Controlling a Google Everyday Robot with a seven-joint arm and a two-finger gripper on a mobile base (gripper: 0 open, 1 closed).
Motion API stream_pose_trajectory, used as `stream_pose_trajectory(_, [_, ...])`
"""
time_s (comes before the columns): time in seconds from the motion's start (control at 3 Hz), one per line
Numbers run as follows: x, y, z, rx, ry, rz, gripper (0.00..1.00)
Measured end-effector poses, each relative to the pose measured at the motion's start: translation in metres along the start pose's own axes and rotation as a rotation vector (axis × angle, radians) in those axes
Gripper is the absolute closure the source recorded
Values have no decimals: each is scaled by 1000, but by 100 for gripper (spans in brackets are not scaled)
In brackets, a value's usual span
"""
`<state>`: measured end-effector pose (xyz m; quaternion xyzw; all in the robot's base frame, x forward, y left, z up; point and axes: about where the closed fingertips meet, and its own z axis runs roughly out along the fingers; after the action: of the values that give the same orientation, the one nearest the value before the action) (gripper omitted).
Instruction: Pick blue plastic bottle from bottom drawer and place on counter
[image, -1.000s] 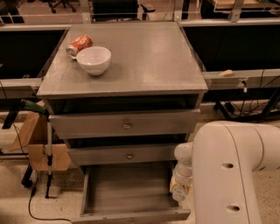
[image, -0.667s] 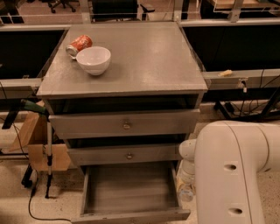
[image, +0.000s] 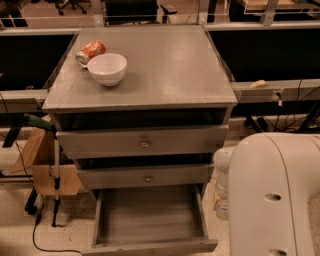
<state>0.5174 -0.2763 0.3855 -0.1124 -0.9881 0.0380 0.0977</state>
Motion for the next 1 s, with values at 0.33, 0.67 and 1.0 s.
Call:
stream_pose_trajectory(0.33, [-17,-13,-52,22,-73,17,100])
stream_pose_trajectory(0.67, [-27,-23,-118,71,-151,33,100])
stream_pose_trajectory(1.0, [-27,-23,-118,71,-151,34,100])
